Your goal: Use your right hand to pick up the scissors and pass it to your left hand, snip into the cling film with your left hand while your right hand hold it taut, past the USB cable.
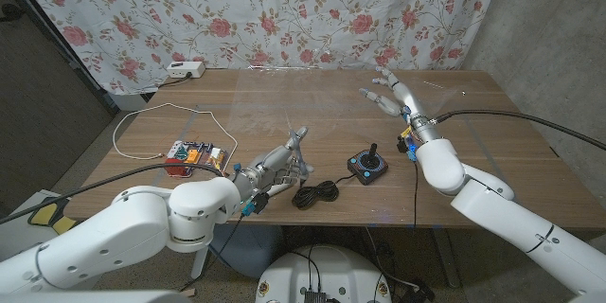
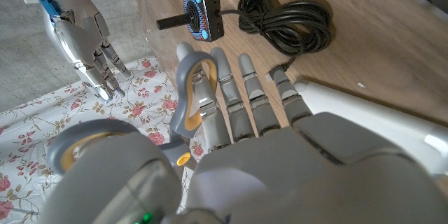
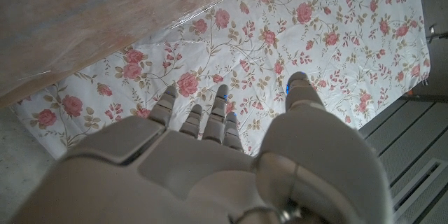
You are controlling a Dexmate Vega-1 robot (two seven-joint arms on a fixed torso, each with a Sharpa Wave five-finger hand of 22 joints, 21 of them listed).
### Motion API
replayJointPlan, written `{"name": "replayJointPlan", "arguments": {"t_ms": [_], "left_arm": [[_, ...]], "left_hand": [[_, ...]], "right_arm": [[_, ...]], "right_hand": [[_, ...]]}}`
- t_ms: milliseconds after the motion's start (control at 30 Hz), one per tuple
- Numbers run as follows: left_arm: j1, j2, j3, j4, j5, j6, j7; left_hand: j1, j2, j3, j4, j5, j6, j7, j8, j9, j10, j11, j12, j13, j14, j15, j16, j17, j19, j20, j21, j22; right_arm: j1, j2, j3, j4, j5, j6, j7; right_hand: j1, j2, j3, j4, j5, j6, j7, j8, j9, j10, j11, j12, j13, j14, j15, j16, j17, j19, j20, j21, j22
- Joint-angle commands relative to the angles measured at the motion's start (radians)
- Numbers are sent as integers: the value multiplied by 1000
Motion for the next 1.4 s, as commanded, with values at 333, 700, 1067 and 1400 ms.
{"name": "replayJointPlan", "arguments": {"t_ms": [333,700,1067,1400], "left_arm": [[-36,14,3,-3,-28,26,-27],[-56,39,2,-7,-45,51,-43],[-48,48,-8,-6,-74,44,-47],[-91,45,10,-19,-99,83,-35]], "left_hand": [[5,6,-17,4,7,-47,58,-10,6,0,3,12,4,5,-4,-4,3,1,-1,-4,3],[7,9,-23,5,10,-46,59,-14,8,2,6,12,-2,4,-2,-4,3,4,-1,-5,3],[8,12,-29,6,12,-41,58,-18,8,4,3,13,-7,3,0,-5,2,7,-1,-6,3],[10,15,-34,7,13,-39,58,-21,10,7,5,15,-10,9,-2,-3,2,9,-1,-7,3]], "right_arm": [[287,-129,-278,-71,-191,-313,150],[397,-106,-474,-57,-398,-456,151],[504,-77,-649,17,-577,-513,168],[537,-91,-677,31,-545,-486,206]], "right_hand": [[-41,-35,-24,16,-1,27,3,19,3,9,23,17,13,-14,1,20,10,-30,-2,7,3],[-47,-50,-32,13,7,70,-5,30,2,102,-32,55,23,45,-36,46,8,21,-8,21,2],[-21,-56,-27,1,14,168,-18,53,2,169,-80,77,23,109,-116,60,-5,104,-68,29,-1],[-30,-65,-34,6,15,193,-36,56,1,174,-98,76,19,112,-123,58,-7,110,-70,24,-1]]}}
